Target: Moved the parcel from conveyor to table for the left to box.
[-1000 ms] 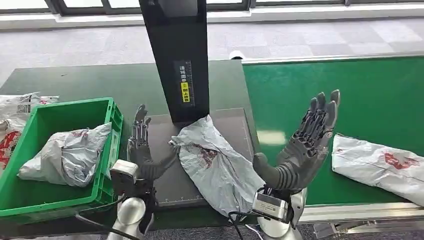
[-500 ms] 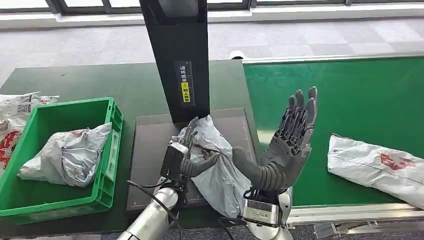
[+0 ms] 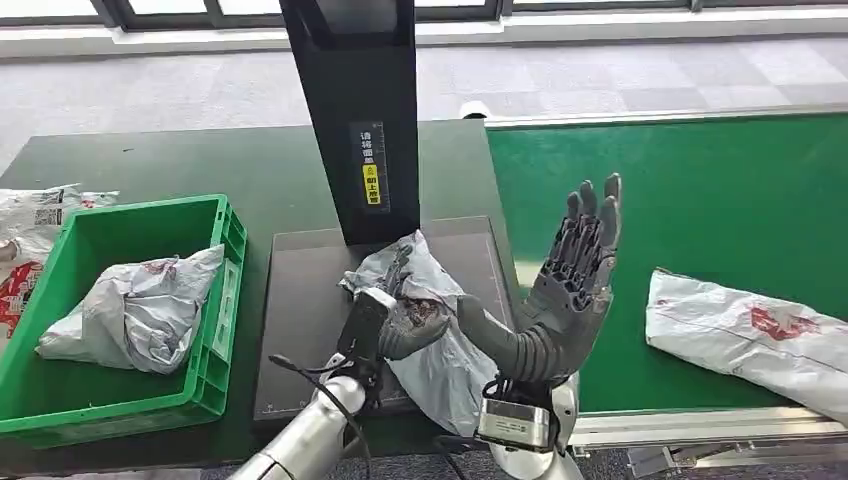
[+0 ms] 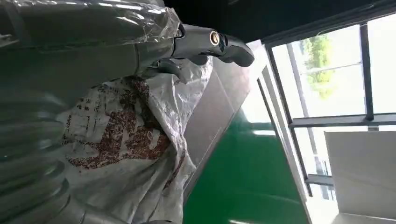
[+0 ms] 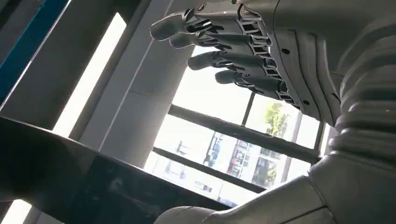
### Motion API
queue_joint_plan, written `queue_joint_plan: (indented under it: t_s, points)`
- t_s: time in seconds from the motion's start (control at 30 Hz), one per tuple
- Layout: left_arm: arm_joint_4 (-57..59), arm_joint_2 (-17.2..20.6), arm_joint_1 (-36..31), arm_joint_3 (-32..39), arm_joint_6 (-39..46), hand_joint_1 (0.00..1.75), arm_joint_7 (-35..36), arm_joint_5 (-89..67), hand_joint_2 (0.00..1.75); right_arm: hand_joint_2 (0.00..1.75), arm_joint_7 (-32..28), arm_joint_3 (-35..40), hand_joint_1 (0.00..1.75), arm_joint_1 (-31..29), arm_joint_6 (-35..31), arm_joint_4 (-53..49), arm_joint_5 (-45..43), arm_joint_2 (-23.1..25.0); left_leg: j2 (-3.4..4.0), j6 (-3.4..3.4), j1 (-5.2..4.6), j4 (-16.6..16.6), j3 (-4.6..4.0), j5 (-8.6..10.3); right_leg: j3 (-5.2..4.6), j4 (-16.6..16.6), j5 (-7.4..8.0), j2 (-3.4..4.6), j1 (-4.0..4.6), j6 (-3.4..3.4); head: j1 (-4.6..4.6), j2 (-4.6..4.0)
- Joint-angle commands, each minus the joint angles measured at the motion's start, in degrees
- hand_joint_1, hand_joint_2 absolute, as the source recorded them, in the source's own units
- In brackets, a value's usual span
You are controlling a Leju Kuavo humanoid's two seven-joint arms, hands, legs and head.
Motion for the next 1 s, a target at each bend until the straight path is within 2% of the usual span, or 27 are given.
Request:
queue_joint_plan:
  t_s: [0.03, 0.1, 0.17, 0.3, 0.5, 0.6, 0.83, 0.87, 0.9, 0.93, 1.0]
  points:
    - [9.2, 2.0, -4.5, -10.8, 3.4, 0.0, 5.6, -2.7, 1.75, 1.75, 0.0, 0.9, 0.0, -0.6, 0.1, 4.4, -0.6, 1.9, 0.11, -0.03, 0.03, -0.1, 0.18, -0.02, 0.13, -0.1, 0.01, 0.08, 0.05, -0.08, 0.0, 0.0]
    - [11.0, 2.0, -5.0, -14.3, 7.3, 0.0, 8.8, -6.6, 1.75, 1.75, 0.0, 1.0, 0.0, -0.4, 0.1, 4.4, -0.6, 1.9, 0.09, -0.03, 0.03, -0.1, 0.14, -0.01, 0.1, -0.1, 0.01, 0.05, 0.04, -0.07, -0.02, 0.0]
    - [12.5, 2.0, -5.4, -19.2, 11.1, 0.0, 14.8, -11.6, 1.75, 1.75, 0.0, 1.1, 0.0, -0.2, 0.1, 4.2, -0.4, 1.9, 0.06, -0.03, 0.04, -0.1, 0.16, 0.0, 0.12, -0.1, 0.02, 0.03, 0.05, -0.08, -0.02, 0.0]
    - [12.7, 2.0, -5.1, -25.2, 12.9, 0.0, 25.0, -17.9, 1.75, 1.75, 0.0, 0.7, 0.0, -0.1, 0.1, 4.0, -0.6, 1.9, 0.1, -0.03, 0.03, -0.2, 0.24, 0.02, 0.19, -0.2, 0.05, 0.04, 0.05, -0.11, 0.0, 0.0]
    - [13.9, 2.0, -5.6, -26.9, 11.5, 0.0, 28.5, -20.2, 1.75, 1.75, 0.0, 0.7, 0.0, -0.2, 0.1, 4.4, -0.9, 1.9, 0.15, -0.03, 0.05, -0.2, 0.21, 0.0, 0.17, -0.2, 0.05, 0.1, 0.06, -0.09, -0.02, 0.0]
    - [15.0, 2.0, -6.1, -30.0, 12.4, 0.0, 32.8, -24.7, 1.75, 1.75, 0.0, 0.6, 0.0, 0.3, 0.1, 3.9, -0.6, 1.9, 0.16, -0.04, 0.04, -0.2, 0.29, 0.02, 0.23, -0.2, 0.06, 0.1, 0.06, -0.12, -0.02, 0.0]
    - [15.0, 2.0, -6.1, -30.0, 12.4, 0.0, 32.8, -24.7, 1.75, 1.75, 0.0, 0.6, 0.0, 0.3, 0.1, 3.9, -0.6, 1.9, 0.14, -0.03, 0.03, -0.2, 0.32, 0.03, 0.3, -0.2, 0.08, 0.09, 0.05, -0.09, -0.02, 0.0]
    - [14.7, 2.0, -6.3, -32.1, 12.0, 0.0, 36.7, -27.4, 1.75, 1.75, 0.0, 0.4, 0.0, 0.6, 0.1, 3.6, -0.5, 1.9, 0.11, -0.02, 0.03, -0.1, 0.3, 0.0, 0.3, -0.1, 0.05, 0.07, 0.04, -0.07, -0.02, 0.0]
    - [14.8, 2.0, -6.6, -33.4, 11.9, 0.14, 39.0, -29.5, 1.75, 1.75, 0.0, 0.3, 0.0, 0.8, 0.1, 3.3, -0.4, 1.9, 0.07, -0.02, 0.04, -0.1, 0.32, 0.01, 0.33, -0.1, 0.04, 0.03, 0.05, -0.07, 0.0, 0.0]
    - [14.6, 2.0, -6.6, -33.5, 11.5, 1.75, 39.5, -29.8, 1.75, 1.75, 0.0, 0.3, 0.0, 0.9, 0.1, 3.2, -0.4, 1.9, 0.11, -0.03, 0.03, -0.2, 0.37, 0.05, 0.37, -0.2, 0.09, 0.05, 0.05, -0.1, -0.02, 0.0]
    - [14.4, 2.0, -6.6, -33.5, 11.2, 1.75, 39.8, -30.1, 1.75, 1.75, 0.0, 0.3, 0.0, 1.0, 0.1, 3.0, -0.3, 1.9, 0.07, -0.03, 0.03, -0.2, 0.39, 0.03, 0.39, -0.2, 0.06, 0.02, 0.04, -0.08, -0.02, 0.0]
